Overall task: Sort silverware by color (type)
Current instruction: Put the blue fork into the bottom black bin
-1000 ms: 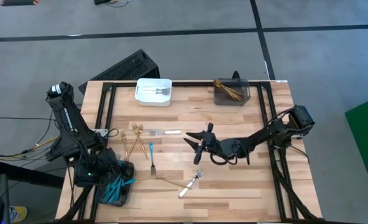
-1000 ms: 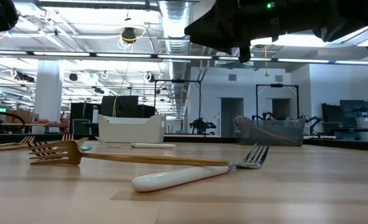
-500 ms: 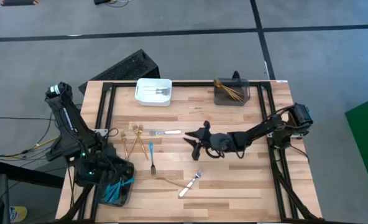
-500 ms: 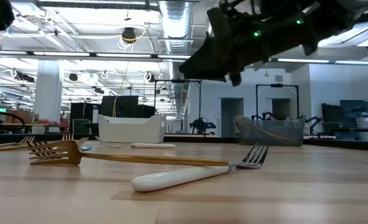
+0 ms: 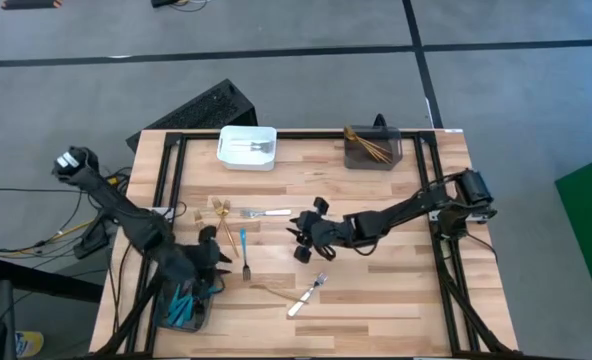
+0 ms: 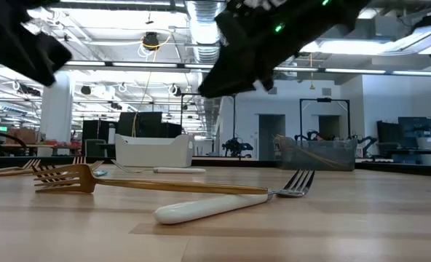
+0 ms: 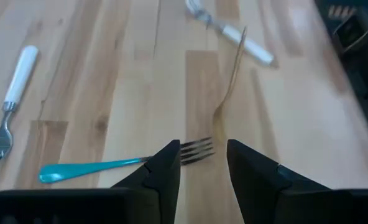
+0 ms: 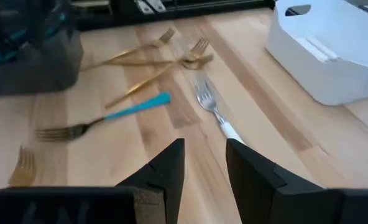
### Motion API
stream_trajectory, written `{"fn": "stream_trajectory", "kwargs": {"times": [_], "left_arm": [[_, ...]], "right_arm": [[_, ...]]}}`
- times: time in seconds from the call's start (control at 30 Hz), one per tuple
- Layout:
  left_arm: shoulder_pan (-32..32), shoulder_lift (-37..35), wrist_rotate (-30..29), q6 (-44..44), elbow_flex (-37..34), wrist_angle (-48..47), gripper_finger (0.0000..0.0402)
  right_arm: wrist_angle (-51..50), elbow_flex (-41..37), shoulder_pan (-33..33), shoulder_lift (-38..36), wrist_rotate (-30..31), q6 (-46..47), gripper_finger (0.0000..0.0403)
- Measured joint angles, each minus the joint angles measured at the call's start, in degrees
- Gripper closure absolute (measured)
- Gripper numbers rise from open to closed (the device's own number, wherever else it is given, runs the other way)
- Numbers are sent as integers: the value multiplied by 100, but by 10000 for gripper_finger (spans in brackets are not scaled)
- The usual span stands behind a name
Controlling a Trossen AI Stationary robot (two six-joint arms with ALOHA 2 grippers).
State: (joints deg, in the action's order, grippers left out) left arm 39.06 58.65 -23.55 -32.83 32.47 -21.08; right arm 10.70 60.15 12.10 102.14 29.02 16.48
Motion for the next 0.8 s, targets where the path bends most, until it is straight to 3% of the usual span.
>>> {"fn": "stream_trajectory", "kwargs": {"times": [0.23,0.37,0.47,0.63,0.8], "left_arm": [[-995,409,842,1547,0,246,283],[-1429,611,955,2633,0,619,283],[-1810,837,890,3103,4,647,283],[-2373,1349,1698,3850,4,646,283],[-2597,1708,2143,4685,128,550,283]], "right_arm": [[-1512,-12,472,-667,83,19,260],[-2146,-10,768,-915,87,17,260],[-2301,-10,961,-987,87,17,260],[-2443,-10,1160,-1007,95,16,260],[-2641,-12,1198,-1007,103,144,260]]}}
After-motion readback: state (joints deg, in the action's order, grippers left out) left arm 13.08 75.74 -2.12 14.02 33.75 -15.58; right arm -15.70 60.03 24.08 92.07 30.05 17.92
